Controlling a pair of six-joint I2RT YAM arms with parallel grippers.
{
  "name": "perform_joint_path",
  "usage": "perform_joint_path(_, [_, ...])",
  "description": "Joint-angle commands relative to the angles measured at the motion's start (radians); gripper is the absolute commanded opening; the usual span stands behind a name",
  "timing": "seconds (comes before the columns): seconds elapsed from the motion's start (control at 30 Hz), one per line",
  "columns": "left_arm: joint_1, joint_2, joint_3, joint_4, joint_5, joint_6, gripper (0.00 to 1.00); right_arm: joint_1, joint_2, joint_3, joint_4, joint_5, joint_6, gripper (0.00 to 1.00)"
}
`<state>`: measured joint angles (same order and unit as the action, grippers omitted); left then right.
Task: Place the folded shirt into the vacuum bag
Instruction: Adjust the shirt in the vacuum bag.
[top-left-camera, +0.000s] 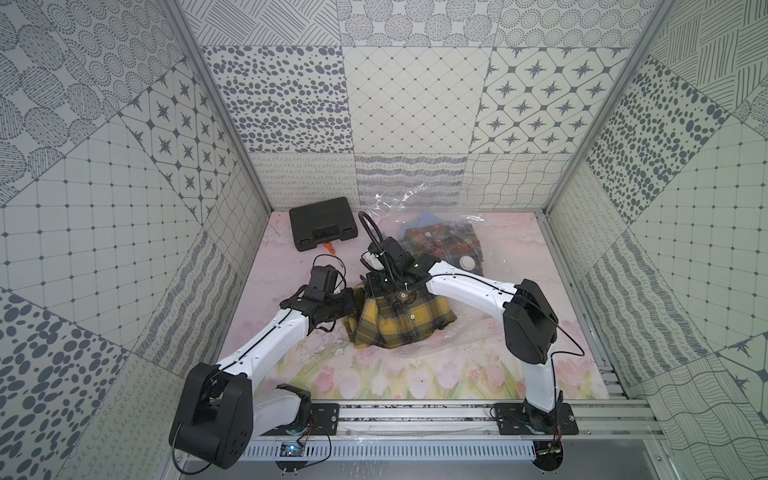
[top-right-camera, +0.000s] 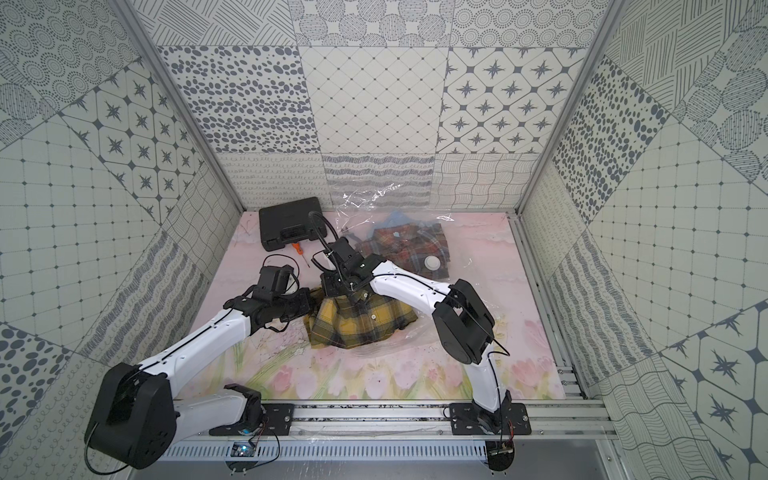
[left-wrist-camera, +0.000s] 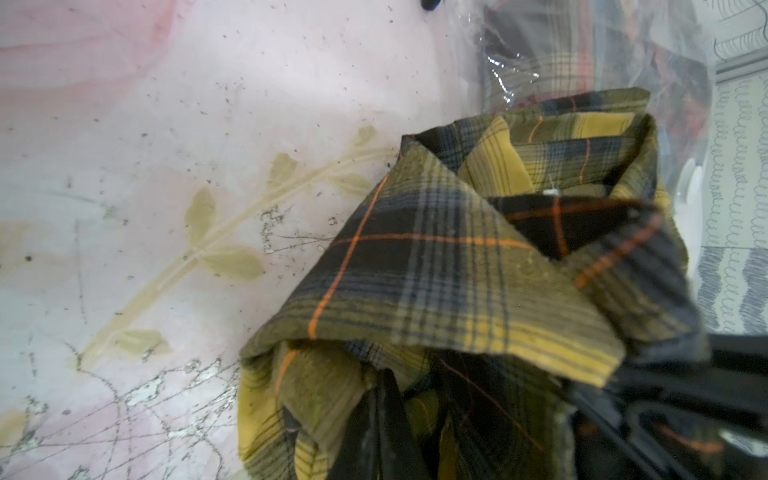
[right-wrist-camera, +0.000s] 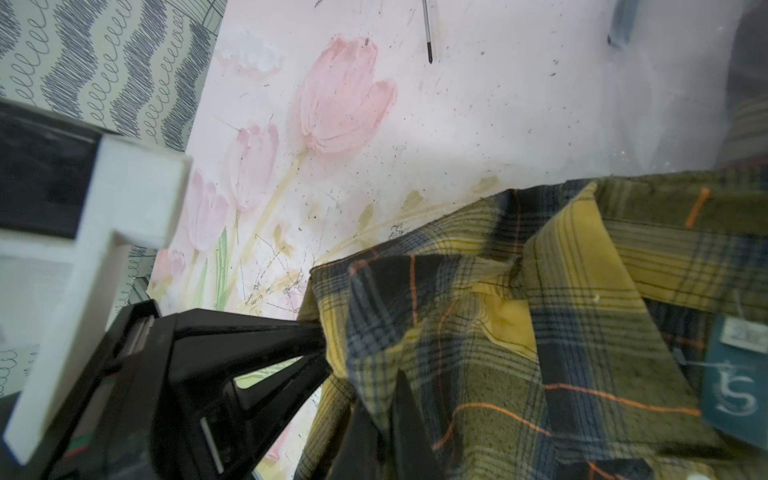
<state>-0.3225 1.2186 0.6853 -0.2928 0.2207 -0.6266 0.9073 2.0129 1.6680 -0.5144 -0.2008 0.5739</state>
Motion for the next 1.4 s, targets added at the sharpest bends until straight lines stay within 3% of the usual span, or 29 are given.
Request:
perform_joint_path(0.0, [-0.061, 0.041, 0.065, 0.107, 0.014, 0.017, 0.0, -0.005, -0.059, -0.026, 0.078, -0.028, 0.033, 0.0])
perform_joint_path(0.13, [-0.111, 0.074, 0.087, 0.176, 0.044, -0.01, 0.0, -0.01, -0.08, -0.064, 0.121, -0.018, 0.06, 0.0])
perform_joint_path(0.5, [-0.121, 0.287, 0.026, 0.383, 0.087, -0.037, 0.01, -0.031, -0.119, -0.114, 0.231, -0.046, 0.126, 0.0])
perform_joint_path(0.63, [-0.122, 0.338, 0.049, 0.341, 0.086, -0.015, 0.13, -0.03, -0.102, -0.102, 0.236, -0.052, 0.137, 0.0])
perform_joint_path(0.97, [-0.068, 0.079, 0.144, -0.026, 0.032, 0.077, 0.43, -0.031, -0.057, -0.128, 0.241, -0.019, 0.136, 0.0])
perform_joint_path(1.23, [0.002, -0.097, 0.13, -0.151, 0.047, 0.103, 0.5, -0.014, -0.004, -0.092, 0.252, -0.013, 0.139, 0.0])
perform_joint_path(1.37, [0.089, -0.169, 0.142, -0.272, -0.049, 0.1, 0.5, 0.033, 0.05, -0.024, 0.218, 0.039, 0.115, 0.0])
